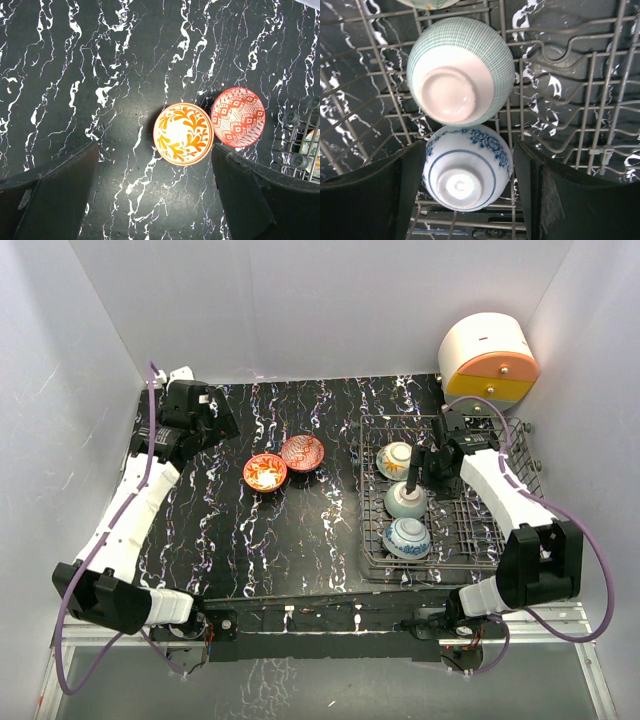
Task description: Load the bowls into the dish rack
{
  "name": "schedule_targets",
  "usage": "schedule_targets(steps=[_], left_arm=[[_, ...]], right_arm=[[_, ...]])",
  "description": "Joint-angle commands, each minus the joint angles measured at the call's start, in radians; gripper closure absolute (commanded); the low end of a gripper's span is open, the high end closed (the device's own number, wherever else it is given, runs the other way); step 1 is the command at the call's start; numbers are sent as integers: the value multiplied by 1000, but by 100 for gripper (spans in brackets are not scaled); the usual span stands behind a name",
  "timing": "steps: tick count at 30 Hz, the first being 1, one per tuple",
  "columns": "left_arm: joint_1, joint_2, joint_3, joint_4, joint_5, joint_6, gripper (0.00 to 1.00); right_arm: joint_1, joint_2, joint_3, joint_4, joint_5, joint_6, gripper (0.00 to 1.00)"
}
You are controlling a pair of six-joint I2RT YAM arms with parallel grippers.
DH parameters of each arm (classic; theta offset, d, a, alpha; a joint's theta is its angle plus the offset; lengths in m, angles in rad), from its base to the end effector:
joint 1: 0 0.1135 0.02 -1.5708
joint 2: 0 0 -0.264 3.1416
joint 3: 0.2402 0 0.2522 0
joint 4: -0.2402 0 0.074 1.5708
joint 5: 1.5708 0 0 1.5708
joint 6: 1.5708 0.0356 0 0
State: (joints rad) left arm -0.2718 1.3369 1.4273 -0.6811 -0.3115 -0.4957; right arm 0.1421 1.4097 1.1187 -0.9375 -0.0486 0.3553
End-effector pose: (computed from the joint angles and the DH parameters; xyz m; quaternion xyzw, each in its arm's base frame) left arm 0.2794 -0.0665 0.3921 -0.1699 0.8580 -0.0472 0.4824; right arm 0.2634 0.0394 0.2581 0.1007 0.9799 0.0651 0.1591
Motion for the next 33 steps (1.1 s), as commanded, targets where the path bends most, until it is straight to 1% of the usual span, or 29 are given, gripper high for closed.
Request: schedule_targets(steps=[1,7,15,20,26,28,30,33], left_arm=[[-3,-67,-29,15,-33,-10,8],[-3,-67,-34,21,-52,-2,8],[-3,-41,-10,26,-58,17,7],[-4,-43,-9,31,-73,28,7],[-4,-42,-14,33,-77,27,7],[-3,-46,-15,34,-81,26,7],[-4,-51,-19,32,-84,26,7],[-3,-55,-24,31,-87,26,7]], right_arm=[[9,50,73,15,78,-53,27],[93,77,82,53,80,-45,27],[103,154,113,51,169,-42,27],[103,196,125,63,153,-64,27],[103,225,131,81,122,-75,34],[103,231,132,83,120,-76,42],[103,231,132,86,121,-78,55],[103,229,135,88,120,-78,67]])
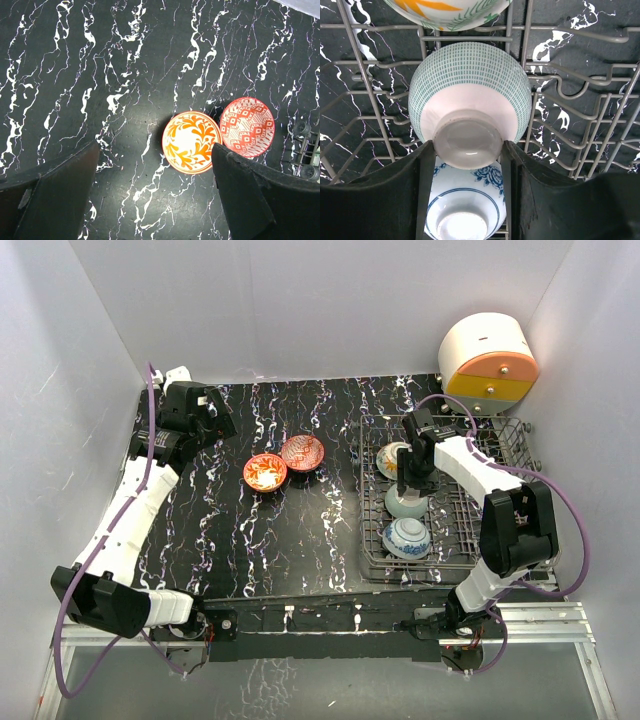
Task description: Load the bowls into the dish rack
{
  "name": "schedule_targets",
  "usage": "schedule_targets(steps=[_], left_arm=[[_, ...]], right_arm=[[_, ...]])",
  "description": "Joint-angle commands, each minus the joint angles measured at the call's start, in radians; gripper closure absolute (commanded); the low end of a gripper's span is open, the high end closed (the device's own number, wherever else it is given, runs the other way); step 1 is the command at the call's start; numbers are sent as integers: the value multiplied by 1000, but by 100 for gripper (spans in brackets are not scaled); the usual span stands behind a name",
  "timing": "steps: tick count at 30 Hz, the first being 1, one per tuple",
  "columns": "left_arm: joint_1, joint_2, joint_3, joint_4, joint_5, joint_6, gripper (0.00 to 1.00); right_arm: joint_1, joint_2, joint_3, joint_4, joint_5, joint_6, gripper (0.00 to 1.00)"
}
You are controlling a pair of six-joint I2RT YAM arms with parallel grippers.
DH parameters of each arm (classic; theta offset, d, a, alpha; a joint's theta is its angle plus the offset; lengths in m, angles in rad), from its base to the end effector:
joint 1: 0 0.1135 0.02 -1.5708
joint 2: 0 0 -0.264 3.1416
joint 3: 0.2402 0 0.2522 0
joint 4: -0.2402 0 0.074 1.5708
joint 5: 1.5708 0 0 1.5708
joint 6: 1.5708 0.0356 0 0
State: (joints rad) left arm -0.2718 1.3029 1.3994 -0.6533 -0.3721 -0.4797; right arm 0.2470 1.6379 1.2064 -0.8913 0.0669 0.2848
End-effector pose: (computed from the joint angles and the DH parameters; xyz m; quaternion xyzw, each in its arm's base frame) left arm 0.2724 -0.0625 0.3948 -0.1785 0.8452 -0.0247 0.5032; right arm 0.3033 0.0740 0.2228 0.0229 0.9915 0.0005 0.1280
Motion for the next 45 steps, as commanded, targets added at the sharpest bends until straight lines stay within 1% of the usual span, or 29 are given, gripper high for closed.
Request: schedule_targets(steps=[1,6,13,19,27,28,31,33,34,38,41,43,45], left_arm=[[-3,-23,3,3,-28,10,7],[-3,-29,-3,5,-33,10,7],[-3,-29,-3,7,-33,12,7],[-3,-39,-6,2,-42,16,7],[-3,-48,-16,2,-43,13,7],[-3,-52,-19,1,-44,13,7],[-4,-58,-23,0,-44,12,7],[-4,-59,-23,-2,-44,12,7],[-4,-58,-22,-3,-44,13,7],[-4,-63,-15,-5,-48,16,7],[-4,-66,-20,-3,-43,14,7],[-3,-68,-22,-2,-38,12,7],[-4,-69,-21,-3,-37,12,7]], right_arm=[[-2,1,48,42,5,-8,69],[-2,-24,60,77,29,-5,75],[-2,-69,41,179,56,13,81],[-2,-91,-14,250,62,15,82],[-2,-68,-79,257,48,11,81],[-2,-71,-92,258,47,10,77],[-2,-77,-116,258,45,7,61],[-2,-90,-122,257,43,8,49],[-2,-97,-119,253,39,10,45],[-2,-139,-77,213,8,11,37],[-2,-181,-40,150,1,19,31],[-1,-215,-28,110,-4,21,25],[0,-248,-28,70,-33,20,24]])
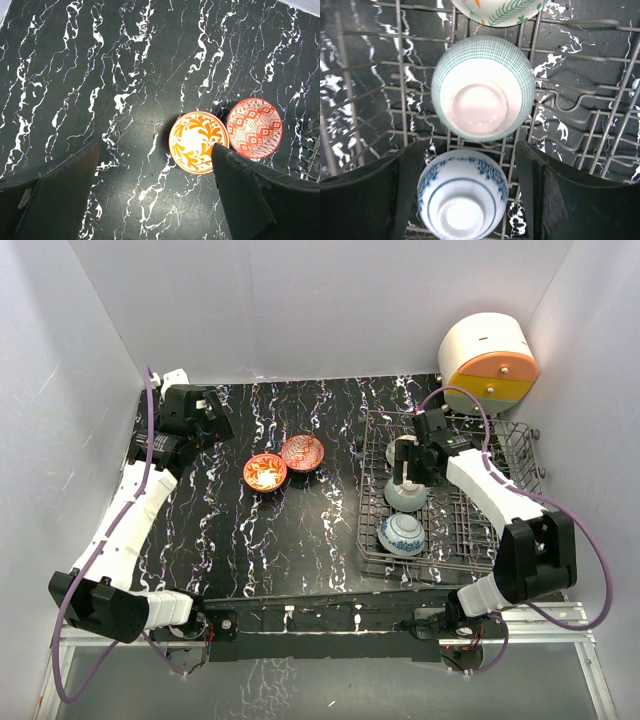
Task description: Load the bowls into the dish rack
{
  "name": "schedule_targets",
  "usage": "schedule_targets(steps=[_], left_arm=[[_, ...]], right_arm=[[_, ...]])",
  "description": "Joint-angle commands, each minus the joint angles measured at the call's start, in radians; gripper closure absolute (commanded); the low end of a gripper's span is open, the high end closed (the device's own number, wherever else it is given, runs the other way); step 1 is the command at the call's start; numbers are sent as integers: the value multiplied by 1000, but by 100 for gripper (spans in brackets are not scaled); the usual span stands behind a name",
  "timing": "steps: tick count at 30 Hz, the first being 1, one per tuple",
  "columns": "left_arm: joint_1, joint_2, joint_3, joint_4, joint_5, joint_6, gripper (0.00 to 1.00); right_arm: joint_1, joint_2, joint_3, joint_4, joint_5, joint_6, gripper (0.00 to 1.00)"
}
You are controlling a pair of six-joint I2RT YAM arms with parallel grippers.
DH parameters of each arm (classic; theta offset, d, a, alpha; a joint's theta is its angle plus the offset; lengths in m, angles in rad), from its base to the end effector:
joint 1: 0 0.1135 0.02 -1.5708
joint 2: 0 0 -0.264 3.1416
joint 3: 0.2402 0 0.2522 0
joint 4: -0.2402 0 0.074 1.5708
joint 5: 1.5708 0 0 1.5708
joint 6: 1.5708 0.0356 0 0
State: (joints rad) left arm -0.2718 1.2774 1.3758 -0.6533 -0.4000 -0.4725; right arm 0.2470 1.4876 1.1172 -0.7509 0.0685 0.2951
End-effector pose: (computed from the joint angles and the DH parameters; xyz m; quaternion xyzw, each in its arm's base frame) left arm 0.2660 -0.0597 0.3937 -0.1819 0.8423 -0.0116 0.5072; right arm 0.2873 0.0699 0.2452 0.0311 0.9738 0.0275 0.2235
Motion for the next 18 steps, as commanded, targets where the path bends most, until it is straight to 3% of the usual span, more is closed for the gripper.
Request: schedule_targets(steps=[1,10,18], left_arm=[[-4,-43,4,-3,-8,5,7],[-4,-62,-13,-15,2,11,7],[-3,-85,-25,-18,13,-7,7]], right_arm=[[1,-110,58,-100,-63,10,24],[53,-237,-75,-281,-248,32,24],[95,-231,-109,-271,-201,59,24]])
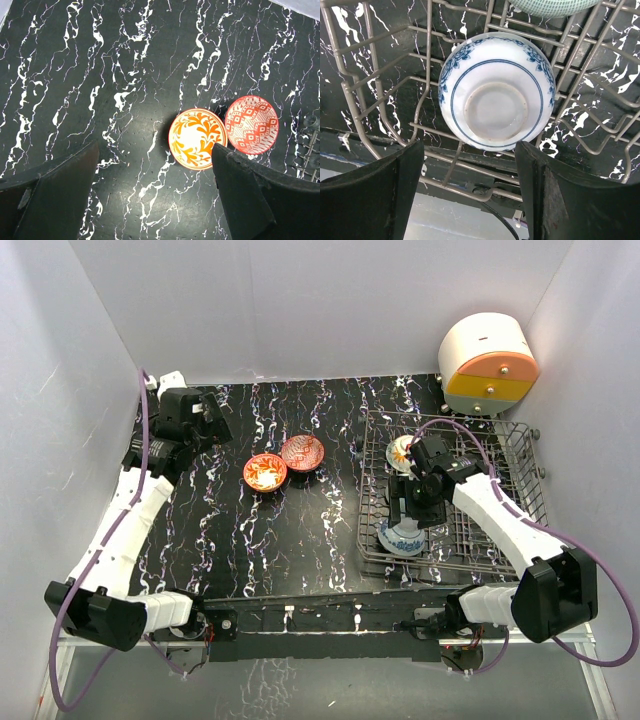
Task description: Load the bowls into the dish rack
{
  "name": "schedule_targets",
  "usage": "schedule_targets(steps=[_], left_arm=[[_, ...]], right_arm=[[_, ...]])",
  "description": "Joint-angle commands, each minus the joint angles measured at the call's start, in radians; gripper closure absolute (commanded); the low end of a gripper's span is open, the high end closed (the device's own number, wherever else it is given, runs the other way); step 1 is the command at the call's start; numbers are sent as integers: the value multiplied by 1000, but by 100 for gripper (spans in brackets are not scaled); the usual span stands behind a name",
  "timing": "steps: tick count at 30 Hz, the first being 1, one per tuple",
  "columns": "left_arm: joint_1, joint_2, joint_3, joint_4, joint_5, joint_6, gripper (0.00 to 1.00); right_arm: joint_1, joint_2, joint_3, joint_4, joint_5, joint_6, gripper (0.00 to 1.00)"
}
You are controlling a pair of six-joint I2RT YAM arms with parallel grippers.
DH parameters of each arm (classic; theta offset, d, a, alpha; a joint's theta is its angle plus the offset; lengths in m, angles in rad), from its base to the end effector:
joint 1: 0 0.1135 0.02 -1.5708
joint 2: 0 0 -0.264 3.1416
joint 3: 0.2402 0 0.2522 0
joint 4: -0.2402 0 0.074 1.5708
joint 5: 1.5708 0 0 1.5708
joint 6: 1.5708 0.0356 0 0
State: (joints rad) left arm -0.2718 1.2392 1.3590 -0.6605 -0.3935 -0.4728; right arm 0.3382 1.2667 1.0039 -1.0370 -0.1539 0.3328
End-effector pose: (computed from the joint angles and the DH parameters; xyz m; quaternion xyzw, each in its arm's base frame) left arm 0.2558 -0.0571 0.3969 -0.1814 0.8395 -0.0173 0.5119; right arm 0.2079 0.0789 0.2545 -0.0130 0.9879 0.1163 0.1021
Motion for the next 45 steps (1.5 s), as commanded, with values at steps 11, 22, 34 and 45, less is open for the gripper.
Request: schedule_targets(steps=[11,22,34,45], left_arm=[[-4,-87,-22,-36,-27,-6,7],[-3,-69,-15,-32,-27,-1,7],[-3,-61,-31,-23,-22,-3,7],[-3,-66,-38,-22,-21,-4,7]], right_arm=[[4,69,16,57,123,38,24],[4,116,9,112,110,39,36],[4,-1,2,131,209,60,73],[4,-96,-90,213,206,77,77]])
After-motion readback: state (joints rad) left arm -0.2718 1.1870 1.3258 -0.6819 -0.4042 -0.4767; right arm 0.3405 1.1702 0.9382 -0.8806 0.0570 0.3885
